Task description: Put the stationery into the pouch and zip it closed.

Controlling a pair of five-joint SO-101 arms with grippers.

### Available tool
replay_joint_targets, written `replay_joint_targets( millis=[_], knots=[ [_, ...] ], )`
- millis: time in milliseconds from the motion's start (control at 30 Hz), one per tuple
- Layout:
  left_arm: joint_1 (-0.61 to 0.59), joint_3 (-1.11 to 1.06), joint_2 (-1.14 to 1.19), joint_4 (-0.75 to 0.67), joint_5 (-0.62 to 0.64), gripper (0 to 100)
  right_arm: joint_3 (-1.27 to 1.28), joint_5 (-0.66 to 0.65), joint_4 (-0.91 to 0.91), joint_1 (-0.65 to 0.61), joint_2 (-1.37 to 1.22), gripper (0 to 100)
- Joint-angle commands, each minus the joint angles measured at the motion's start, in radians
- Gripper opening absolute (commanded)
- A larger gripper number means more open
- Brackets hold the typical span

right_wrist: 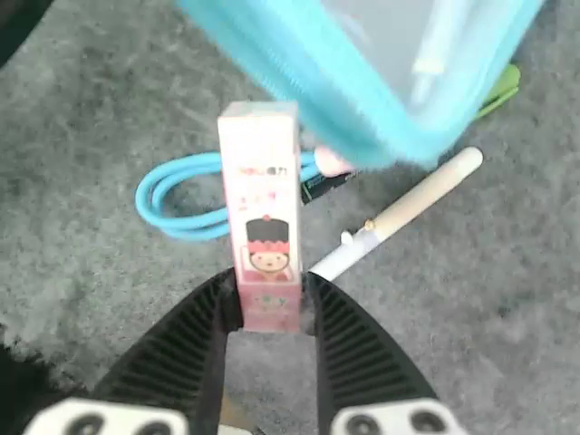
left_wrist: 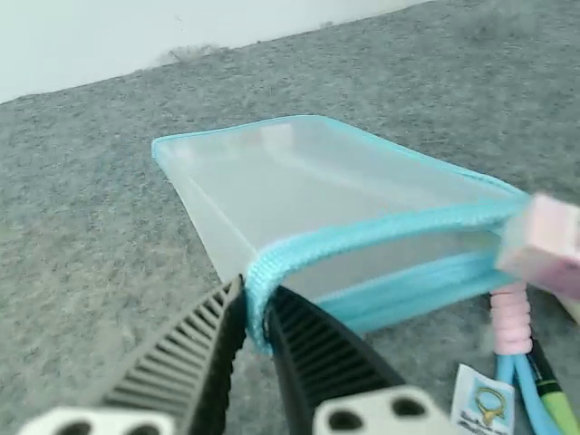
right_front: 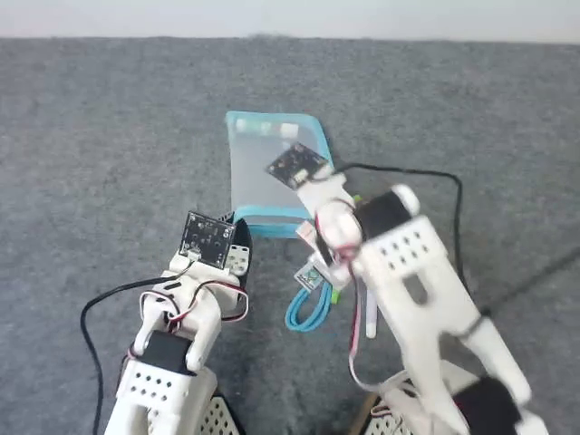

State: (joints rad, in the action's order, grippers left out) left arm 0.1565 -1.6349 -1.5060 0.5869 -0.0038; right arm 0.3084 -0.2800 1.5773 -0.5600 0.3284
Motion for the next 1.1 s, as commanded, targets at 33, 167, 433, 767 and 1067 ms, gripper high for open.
replay_joint_targets(
  millis=[33, 167, 433, 767, 1067],
  knots=[
    [0.015, 0.028, -0.018, -0.012, 0.023, 1, -0.207, -0.015, 0.013, -0.012, -0.174, 0.8],
    [0.015, 0.027, -0.018, -0.012, 0.023, 1, -0.356, -0.014, 0.067, -0.013, -0.343, 0.8],
    [0.005, 0.027, -0.018, -0.014, 0.023, 1, -0.595, 0.020, 0.209, -0.013, -0.570, 0.8],
    [-0.183, 0.053, -0.018, -0.034, 0.097, 1, -0.331, 0.031, 0.154, -0.113, -0.311, 0.8],
    [-0.132, 0.054, -0.018, -0.028, 0.078, 1, -0.124, 0.029, 0.005, -0.124, -0.236, 0.8]
  ],
)
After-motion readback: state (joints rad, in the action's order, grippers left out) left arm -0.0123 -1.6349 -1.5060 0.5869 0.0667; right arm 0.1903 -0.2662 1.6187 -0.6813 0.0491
